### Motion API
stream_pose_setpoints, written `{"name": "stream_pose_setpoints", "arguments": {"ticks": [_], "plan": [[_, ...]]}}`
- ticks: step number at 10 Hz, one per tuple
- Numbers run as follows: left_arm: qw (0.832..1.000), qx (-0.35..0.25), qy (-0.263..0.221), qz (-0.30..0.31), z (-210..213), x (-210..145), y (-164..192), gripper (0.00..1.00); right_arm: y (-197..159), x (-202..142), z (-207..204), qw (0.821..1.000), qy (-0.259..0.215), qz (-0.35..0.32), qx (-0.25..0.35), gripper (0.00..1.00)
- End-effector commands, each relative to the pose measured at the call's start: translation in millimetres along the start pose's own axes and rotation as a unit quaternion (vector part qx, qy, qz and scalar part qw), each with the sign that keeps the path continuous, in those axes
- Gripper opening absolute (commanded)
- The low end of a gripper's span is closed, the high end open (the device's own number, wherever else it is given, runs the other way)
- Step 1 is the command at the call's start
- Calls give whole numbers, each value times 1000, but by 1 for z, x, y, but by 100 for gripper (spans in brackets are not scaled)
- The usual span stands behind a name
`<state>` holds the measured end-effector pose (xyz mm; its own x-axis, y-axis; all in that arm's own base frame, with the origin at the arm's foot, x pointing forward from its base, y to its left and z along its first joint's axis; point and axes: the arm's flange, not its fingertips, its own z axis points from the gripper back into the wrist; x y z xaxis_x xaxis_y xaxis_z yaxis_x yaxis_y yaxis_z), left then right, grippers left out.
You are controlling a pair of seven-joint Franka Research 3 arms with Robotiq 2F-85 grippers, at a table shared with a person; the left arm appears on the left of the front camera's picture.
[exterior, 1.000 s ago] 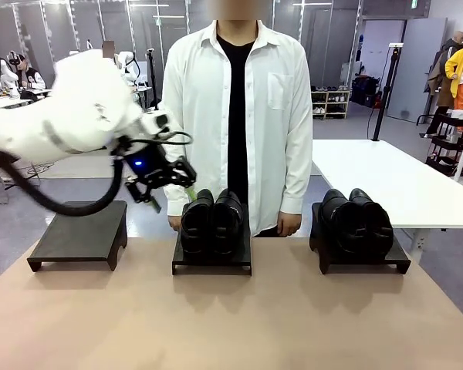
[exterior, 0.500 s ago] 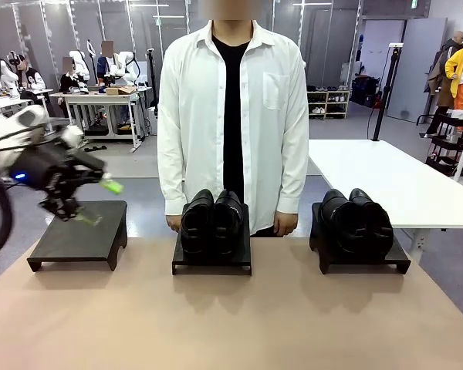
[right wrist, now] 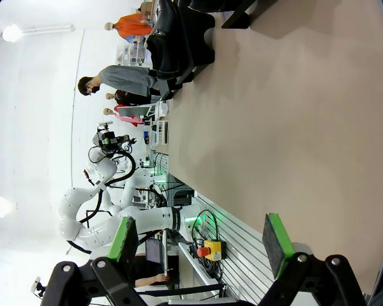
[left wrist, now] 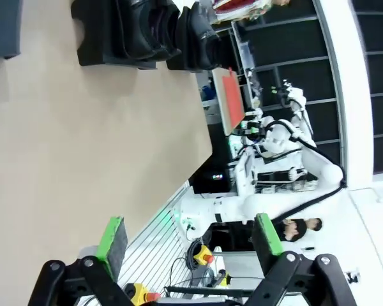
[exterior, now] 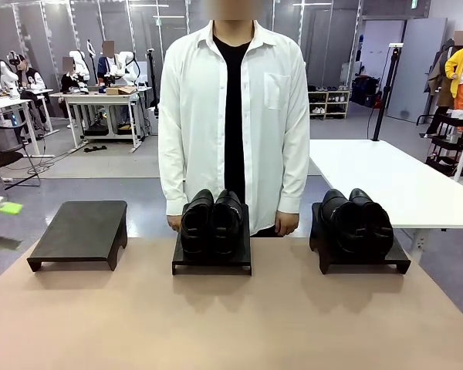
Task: Place the shoes on the stand as instructed by the person.
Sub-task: Pick up another pair of Shoes and place it on the Shoes Stand indicated by the person.
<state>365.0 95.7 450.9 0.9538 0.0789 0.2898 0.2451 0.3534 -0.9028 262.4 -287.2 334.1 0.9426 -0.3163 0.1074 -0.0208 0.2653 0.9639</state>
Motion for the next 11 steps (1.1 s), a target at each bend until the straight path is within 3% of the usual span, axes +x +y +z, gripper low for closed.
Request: {"name": "stream_pose_setpoints", "arguments": {"ticks": [1, 5, 8, 11], "plan": [[1000, -30, 0, 2, 30, -10, 31, 100, 2, -3, -1, 1000, 2, 4, -5, 100], [997, -47, -34, 53, 71, -37, 80, 100, 2, -3, -1, 1000, 2, 4, -5, 100], [995, -45, -59, 68, 70, -36, 85, 100, 2, -3, -1, 1000, 2, 4, -5, 100], [995, -43, -48, 70, 69, -45, 88, 100, 2, -3, -1, 1000, 2, 4, -5, 100]]}}
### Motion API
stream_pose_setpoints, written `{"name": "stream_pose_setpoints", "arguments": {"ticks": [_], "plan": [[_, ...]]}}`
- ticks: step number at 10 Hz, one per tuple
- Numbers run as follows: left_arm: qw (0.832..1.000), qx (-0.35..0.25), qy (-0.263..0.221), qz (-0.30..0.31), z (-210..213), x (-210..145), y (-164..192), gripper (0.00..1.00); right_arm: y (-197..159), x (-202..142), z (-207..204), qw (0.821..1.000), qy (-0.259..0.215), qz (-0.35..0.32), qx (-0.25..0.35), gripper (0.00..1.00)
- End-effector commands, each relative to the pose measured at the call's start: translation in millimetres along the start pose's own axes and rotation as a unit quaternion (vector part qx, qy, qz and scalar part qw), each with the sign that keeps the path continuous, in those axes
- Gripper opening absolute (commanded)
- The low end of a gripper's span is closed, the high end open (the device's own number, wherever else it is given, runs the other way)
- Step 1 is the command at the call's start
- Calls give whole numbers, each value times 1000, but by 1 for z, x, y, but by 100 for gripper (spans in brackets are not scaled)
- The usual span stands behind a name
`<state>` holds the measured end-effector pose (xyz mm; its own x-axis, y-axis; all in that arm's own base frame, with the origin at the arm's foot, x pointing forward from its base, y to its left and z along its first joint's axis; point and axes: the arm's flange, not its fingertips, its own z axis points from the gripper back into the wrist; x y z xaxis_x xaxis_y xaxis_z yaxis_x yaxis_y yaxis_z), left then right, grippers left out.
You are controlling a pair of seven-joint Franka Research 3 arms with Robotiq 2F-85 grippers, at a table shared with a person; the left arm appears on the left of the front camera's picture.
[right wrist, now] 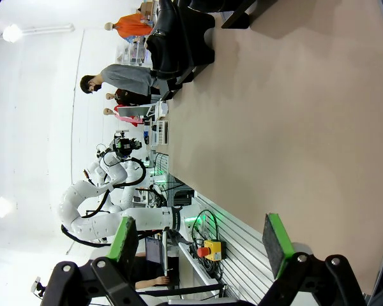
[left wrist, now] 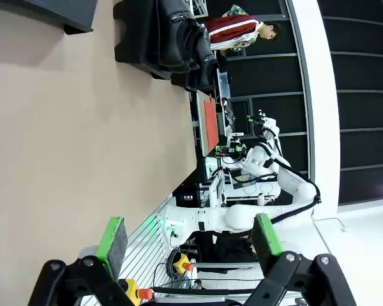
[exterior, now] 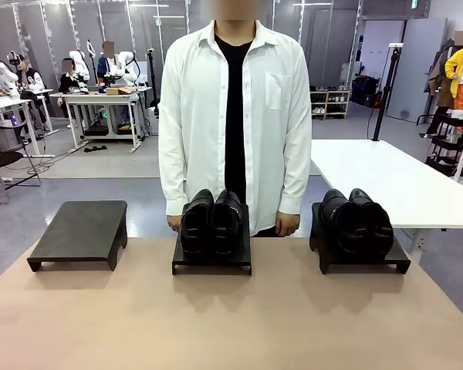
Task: Place the shoes on the stand as instructed by the person.
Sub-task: Pick up another pair of Shoes and place it on the Shoes Stand indicated by the person.
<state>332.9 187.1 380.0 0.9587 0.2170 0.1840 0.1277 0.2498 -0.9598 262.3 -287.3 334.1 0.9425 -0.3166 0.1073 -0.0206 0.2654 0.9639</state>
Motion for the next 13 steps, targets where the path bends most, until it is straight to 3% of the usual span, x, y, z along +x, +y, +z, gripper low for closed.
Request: {"name": "stream_pose_setpoints", "arguments": {"ticks": [1, 13], "plan": [[1000, 1, 2, -1, 1, -1, 0, 100, 2, -3, -1, 1000, 2, 4, -5, 100], [1000, 1, 2, -1, 1, -1, 0, 100, 2, -3, -1, 1000, 2, 4, -5, 100]]}}
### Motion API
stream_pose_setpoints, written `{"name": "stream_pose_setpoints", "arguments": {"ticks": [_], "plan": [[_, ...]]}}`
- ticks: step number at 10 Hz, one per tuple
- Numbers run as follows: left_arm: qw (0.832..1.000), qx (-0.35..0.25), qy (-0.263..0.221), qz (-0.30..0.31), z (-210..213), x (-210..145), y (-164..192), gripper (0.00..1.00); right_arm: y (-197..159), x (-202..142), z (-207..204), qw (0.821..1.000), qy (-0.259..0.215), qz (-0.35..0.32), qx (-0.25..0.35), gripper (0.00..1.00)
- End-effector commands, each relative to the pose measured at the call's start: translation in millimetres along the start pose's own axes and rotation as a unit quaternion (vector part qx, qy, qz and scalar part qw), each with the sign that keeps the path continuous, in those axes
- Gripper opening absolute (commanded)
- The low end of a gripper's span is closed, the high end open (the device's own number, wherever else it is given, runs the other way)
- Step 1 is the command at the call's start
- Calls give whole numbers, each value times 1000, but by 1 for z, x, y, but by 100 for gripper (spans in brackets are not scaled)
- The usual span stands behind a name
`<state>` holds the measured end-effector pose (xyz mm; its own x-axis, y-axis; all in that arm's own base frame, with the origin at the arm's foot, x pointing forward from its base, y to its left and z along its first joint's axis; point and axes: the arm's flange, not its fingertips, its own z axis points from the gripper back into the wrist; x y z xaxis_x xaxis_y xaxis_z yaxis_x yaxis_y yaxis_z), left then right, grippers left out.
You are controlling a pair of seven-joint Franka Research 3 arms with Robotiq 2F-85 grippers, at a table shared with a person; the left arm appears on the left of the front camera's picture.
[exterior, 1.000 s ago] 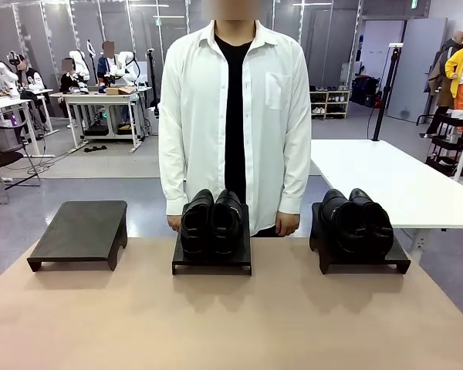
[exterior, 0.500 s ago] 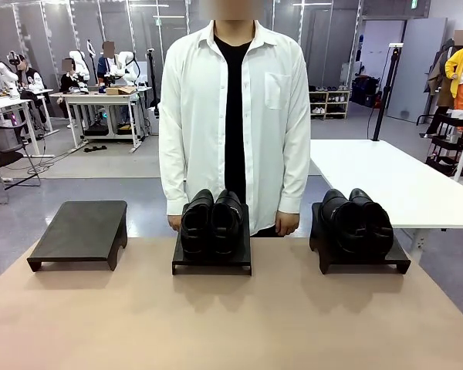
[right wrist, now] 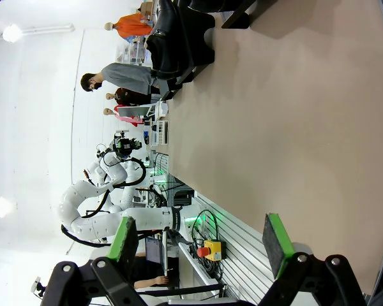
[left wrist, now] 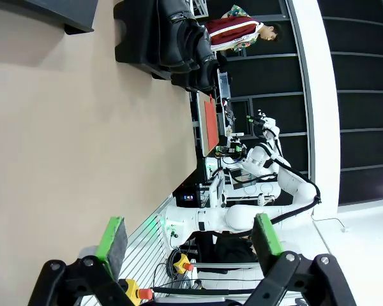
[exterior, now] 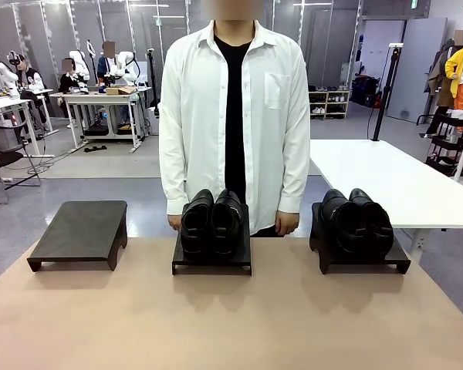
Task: Place the shoes on the stand as instructed by the person.
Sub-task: Pick up another pair of Shoes and place it on the Shoes Stand indicated by the person.
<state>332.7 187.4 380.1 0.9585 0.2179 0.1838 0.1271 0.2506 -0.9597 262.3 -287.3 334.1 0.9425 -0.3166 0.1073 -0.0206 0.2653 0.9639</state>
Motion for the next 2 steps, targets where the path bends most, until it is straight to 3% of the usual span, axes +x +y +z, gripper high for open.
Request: {"name": "stream_pose_setpoints", "arguments": {"ticks": [1, 2], "plan": [[1000, 0, 2, -1, 1, -1, 0, 100, 2, -3, -1, 1000, 2, 4, -5, 100], [1000, 0, 2, -1, 1, -1, 0, 100, 2, -3, -1, 1000, 2, 4, -5, 100]]}}
